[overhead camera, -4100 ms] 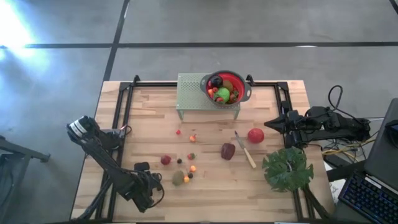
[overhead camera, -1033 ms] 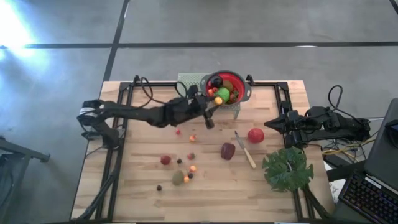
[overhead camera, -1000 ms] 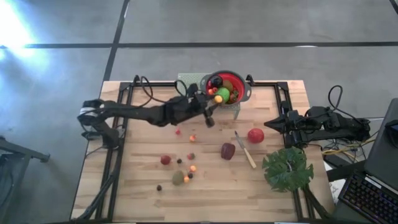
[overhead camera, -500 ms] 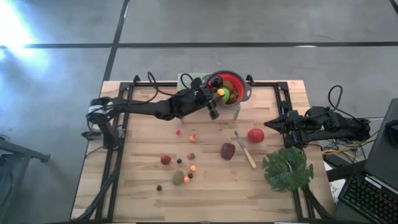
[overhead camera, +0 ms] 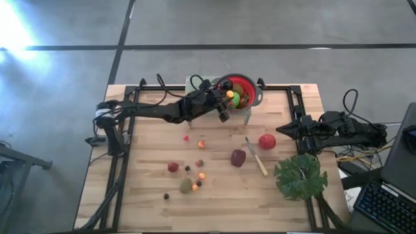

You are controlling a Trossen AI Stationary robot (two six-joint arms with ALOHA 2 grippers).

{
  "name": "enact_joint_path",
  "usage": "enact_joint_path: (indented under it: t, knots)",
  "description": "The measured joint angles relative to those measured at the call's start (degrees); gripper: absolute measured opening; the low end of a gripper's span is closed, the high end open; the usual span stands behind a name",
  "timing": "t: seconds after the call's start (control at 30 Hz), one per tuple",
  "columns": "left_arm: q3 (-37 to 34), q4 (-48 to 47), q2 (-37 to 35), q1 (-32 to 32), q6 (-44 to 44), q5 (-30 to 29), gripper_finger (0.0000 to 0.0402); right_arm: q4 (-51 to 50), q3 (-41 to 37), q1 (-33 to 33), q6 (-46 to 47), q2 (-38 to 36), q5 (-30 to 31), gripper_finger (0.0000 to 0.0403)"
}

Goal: Pick & Place Fruit
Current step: Put the orange peach into the black strainer bowl on the shelf, then put the blackberry into the black strainer bowl on the shelf

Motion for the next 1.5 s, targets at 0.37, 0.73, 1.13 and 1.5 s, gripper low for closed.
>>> enact_joint_path:
  t: [0.37,0.73,1.13,1.5]
  knots:
    - [2.6,-5.0,0.0,0.0,0.3,0.3,0.0239,0.0,0.0,0.0,0.0,0.0,0.0,0.0008]
    - [15.6,-27.3,0.0,-1.7,4.0,0.2,0.0245,0.0,0.0,0.0,0.0,0.0,0.0,0.0008]
    - [23.2,-49.2,0.0,-5.2,-4.8,0.1,0.0245,0.0,0.0,0.0,0.0,0.0,0.0,0.0008]
    - [20.9,-51.3,-0.1,-11.0,-13.3,0.1,0.0239,0.0,0.0,0.0,0.0,0.0,0.0,0.0008]
